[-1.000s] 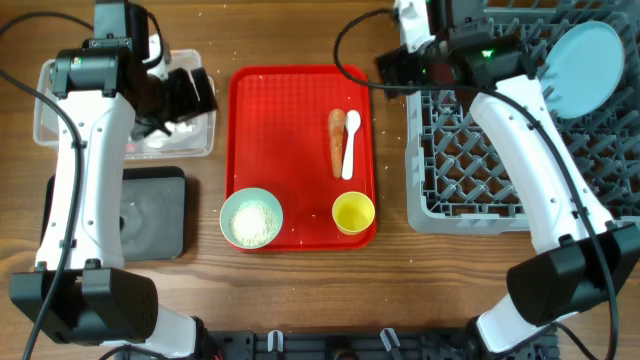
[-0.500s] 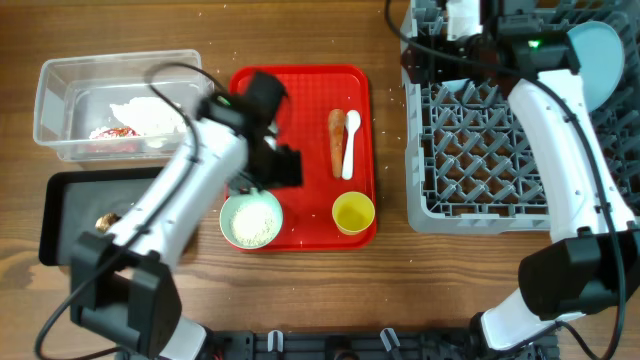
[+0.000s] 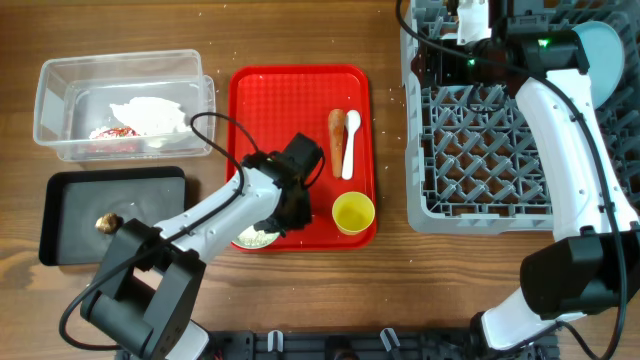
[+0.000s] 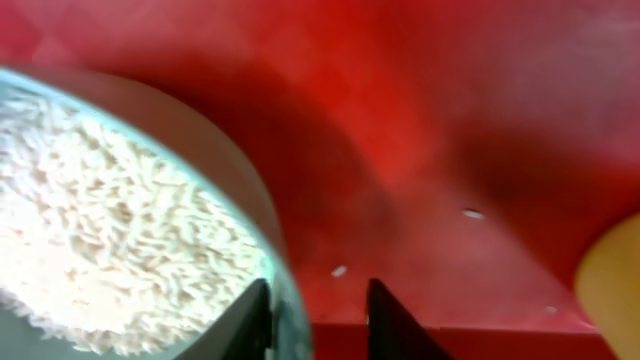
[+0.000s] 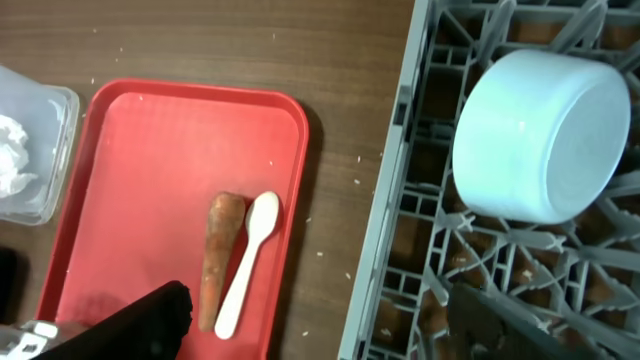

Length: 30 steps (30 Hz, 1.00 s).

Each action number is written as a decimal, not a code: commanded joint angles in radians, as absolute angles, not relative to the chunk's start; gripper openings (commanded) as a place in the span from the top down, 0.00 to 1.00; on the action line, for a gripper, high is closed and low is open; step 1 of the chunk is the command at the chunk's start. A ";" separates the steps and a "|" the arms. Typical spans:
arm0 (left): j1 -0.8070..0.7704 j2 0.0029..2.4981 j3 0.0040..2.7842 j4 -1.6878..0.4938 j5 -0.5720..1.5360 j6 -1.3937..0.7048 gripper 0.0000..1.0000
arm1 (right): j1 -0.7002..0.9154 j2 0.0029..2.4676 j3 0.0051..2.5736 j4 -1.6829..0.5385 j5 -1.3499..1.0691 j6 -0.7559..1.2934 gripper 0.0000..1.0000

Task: Sort waste into correct bins and load items into the dishwasher rack
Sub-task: 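Grip the rim of the pale green rice bowl with the left gripper, then carry the rice bowl left and tip the rice onto the black tray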

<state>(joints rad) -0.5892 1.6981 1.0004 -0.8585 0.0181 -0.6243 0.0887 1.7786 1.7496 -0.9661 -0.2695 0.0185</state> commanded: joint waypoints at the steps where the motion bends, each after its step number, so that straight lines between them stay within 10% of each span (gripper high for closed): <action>1: -0.592 1.699 0.986 -0.855 -0.047 -0.633 0.86 | 0.087 1.774 1.747 -0.970 -0.286 0.027 0.16; 16: -0.503 1.644 1.414 -1.218 -0.039 -0.472 0.96 | 0.086 1.774 1.747 -0.974 -0.286 0.027 0.18; 30: 0.239 1.599 1.401 -1.235 0.576 0.005 0.96 | 0.087 1.774 1.747 -1.000 -0.286 0.027 0.18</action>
